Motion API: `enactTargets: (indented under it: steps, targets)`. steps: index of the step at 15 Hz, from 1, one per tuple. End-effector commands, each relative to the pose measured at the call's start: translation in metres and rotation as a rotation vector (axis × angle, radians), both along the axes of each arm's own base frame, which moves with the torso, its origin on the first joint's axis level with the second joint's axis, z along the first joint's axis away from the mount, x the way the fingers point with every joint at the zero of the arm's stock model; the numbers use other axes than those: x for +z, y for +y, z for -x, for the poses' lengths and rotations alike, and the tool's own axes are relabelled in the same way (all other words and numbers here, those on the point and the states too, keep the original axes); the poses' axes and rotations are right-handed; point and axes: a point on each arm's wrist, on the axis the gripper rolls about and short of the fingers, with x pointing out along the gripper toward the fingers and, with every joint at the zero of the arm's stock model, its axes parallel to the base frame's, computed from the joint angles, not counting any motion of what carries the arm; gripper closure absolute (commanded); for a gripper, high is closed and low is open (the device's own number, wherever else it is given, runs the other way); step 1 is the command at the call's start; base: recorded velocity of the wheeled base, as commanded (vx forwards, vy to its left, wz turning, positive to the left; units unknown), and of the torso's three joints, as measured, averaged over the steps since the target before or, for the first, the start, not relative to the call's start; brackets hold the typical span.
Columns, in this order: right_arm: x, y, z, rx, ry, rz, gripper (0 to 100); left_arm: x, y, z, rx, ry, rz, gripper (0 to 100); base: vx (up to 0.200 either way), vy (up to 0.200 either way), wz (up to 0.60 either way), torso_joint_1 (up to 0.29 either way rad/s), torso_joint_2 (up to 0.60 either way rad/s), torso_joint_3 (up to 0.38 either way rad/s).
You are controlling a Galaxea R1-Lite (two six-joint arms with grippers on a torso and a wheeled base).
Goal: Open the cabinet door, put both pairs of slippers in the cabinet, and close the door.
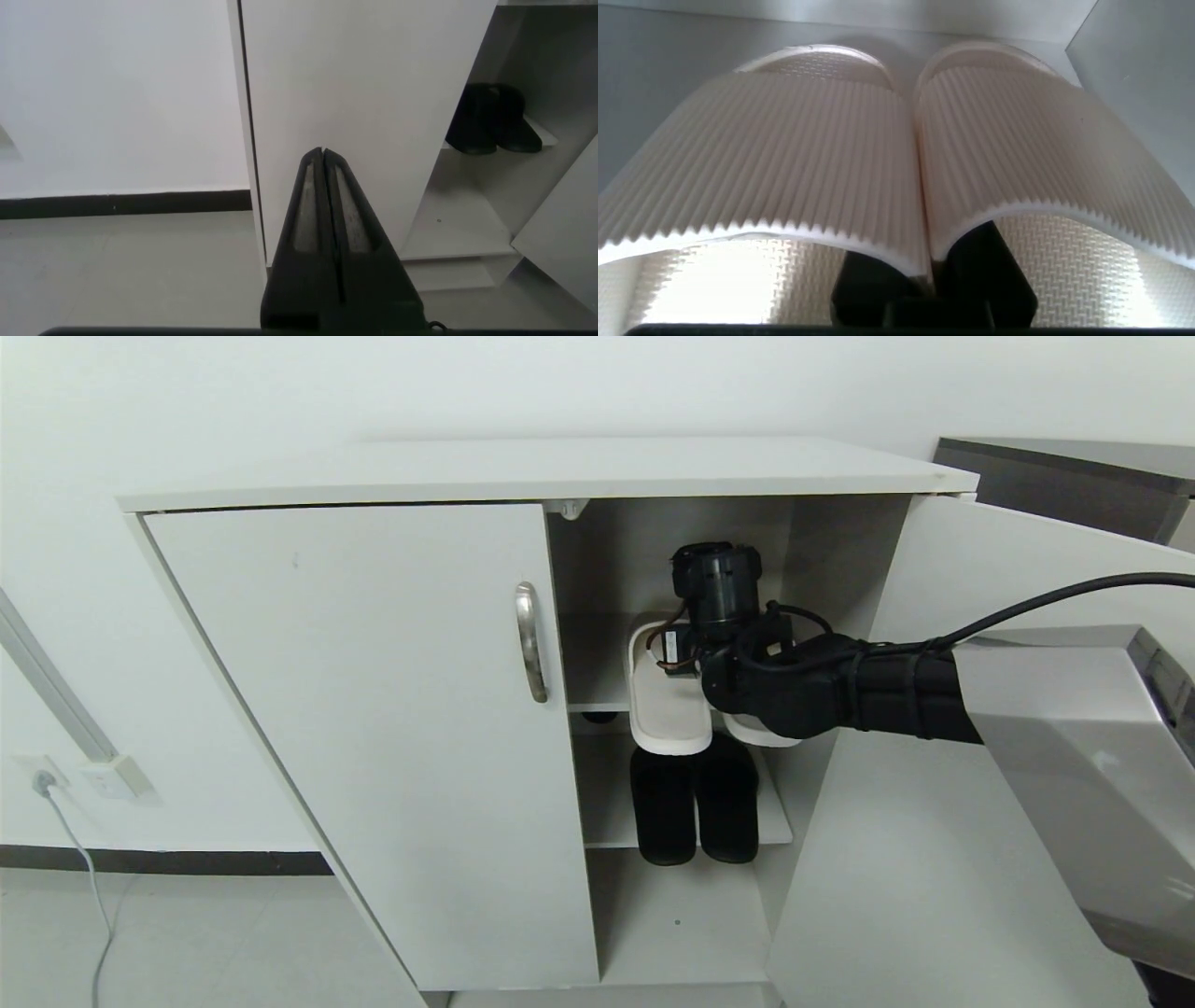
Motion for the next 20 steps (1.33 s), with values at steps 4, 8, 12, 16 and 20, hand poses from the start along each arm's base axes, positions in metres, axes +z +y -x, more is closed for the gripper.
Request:
enactTargets:
  steps: [4, 8, 12, 16, 20]
  targets:
    - [0.0, -0.001, -0.001, -0.003, 0.001, 0.001, 100, 0.0, 0.0, 0.0, 0.002, 0.001, 0.0, 100, 0.0, 0.0, 0.0, 0.0, 0.0, 0.0]
    - [0.0, -0.001, -0.001, -0.003, 0.001, 0.001, 0, 0.0, 0.0, 0.0, 0.002, 0.001, 0.0, 100, 0.0, 0.0, 0.0, 0.0, 0.0, 0.0]
    - [-0.003, 0.0, -0.001, -0.003, 0.006, 0.005, 0, 0.0, 0.0, 0.0, 0.003, 0.001, 0.0, 100, 0.0, 0.0, 0.0, 0.0, 0.0, 0.0]
    - [0.0, 0.0, 0.001, -0.008, 0.0, 0.001, 0, 0.0, 0.0, 0.0, 0.003, 0.001, 0.002, 100, 0.0, 0.0, 0.0, 0.0, 0.0, 0.0]
    - [0.015, 0.002, 0.011, 0.003, -0.027, -0.028, 0, 0.0, 0.0, 0.0, 0.003, 0.001, 0.003, 100, 0.0, 0.0, 0.0, 0.0, 0.0, 0.0]
